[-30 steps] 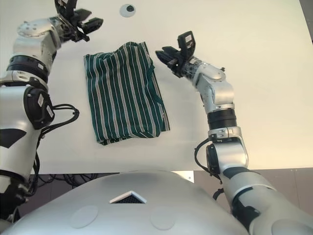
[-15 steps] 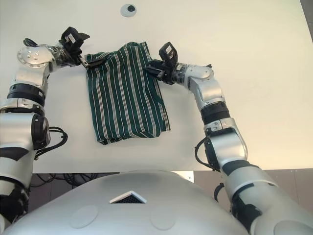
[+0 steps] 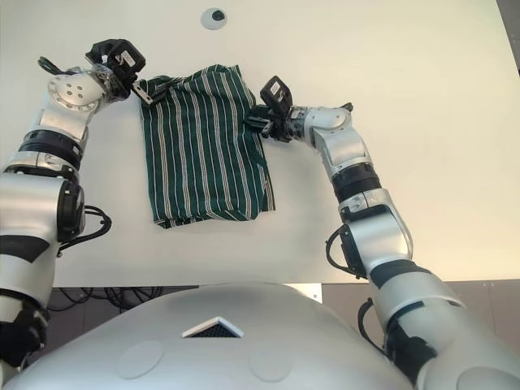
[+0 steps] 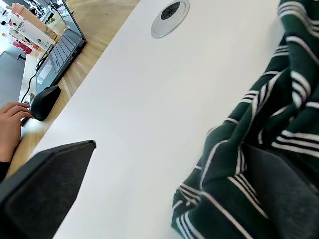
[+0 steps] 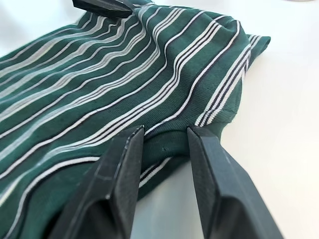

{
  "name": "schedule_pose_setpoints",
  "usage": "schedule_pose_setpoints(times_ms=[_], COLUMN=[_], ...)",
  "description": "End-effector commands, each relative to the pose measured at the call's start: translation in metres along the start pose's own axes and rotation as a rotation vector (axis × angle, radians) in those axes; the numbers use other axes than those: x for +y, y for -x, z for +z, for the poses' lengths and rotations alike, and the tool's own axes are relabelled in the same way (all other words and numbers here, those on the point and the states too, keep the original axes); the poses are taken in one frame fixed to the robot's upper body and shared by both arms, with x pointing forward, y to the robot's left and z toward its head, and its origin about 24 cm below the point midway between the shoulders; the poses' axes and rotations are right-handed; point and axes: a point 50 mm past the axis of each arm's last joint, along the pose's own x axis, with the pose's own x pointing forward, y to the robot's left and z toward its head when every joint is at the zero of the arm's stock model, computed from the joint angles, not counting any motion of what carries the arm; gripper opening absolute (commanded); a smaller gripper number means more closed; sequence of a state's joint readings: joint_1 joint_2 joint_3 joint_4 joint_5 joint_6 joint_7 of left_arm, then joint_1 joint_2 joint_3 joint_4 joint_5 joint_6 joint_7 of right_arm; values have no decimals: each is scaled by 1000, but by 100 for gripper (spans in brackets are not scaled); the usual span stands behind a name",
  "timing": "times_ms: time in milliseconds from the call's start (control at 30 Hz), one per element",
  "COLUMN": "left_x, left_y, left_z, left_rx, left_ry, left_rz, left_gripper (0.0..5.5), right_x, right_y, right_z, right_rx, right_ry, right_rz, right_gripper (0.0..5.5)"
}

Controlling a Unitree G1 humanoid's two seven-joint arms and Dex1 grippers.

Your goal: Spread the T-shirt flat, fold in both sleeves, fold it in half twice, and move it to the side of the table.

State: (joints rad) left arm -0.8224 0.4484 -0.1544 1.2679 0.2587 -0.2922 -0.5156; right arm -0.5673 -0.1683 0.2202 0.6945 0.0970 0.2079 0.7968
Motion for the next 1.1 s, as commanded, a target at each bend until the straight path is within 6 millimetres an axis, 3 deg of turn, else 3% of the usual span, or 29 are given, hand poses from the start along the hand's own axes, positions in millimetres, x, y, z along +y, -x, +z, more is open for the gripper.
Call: schedule_pose_setpoints(times_ms=[33, 167, 267, 333, 433, 533, 600, 700, 833, 933, 1100], left_x=[-1, 7, 28, 37, 28, 19, 20, 3, -27, -53, -77], left_y=[-10, -13, -3, 11, 54, 112, 144, 180, 208, 216, 218], left_z=[29, 42, 48, 40, 14, -14, -27, -28, -47, -57, -69], left_rx=[-148, -166, -224, -283, -333, -201, -51, 23, 170, 261, 274], left_ry=[131, 103, 159, 257, 457, 671, 863, 1088, 1281, 1381, 1430], left_rz=[7, 114, 200, 136, -177, -391, -455, -655, -779, -834, -785], left_gripper=[538, 538, 538, 538, 538, 538, 538, 540, 540, 540, 540], right_x=[-9, -15, -14, -10, 0, 19, 32, 51, 80, 100, 96], right_y=[13, 31, 43, 54, 94, 146, 163, 175, 181, 182, 172], right_z=[24, 38, 33, 23, 1, -32, -37, -39, -55, -60, -59], right_rx=[-280, -404, -363, -283, -190, -87, -81, -103, -71, -48, 20], right_ry=[-114, -136, -134, -134, -156, -328, -401, -517, -722, -880, -952], right_rz=[-51, -80, -77, -66, -127, -191, -177, -152, -103, -11, 25], right_gripper=[155, 155, 155, 155, 155, 155, 155, 208, 276, 320, 367])
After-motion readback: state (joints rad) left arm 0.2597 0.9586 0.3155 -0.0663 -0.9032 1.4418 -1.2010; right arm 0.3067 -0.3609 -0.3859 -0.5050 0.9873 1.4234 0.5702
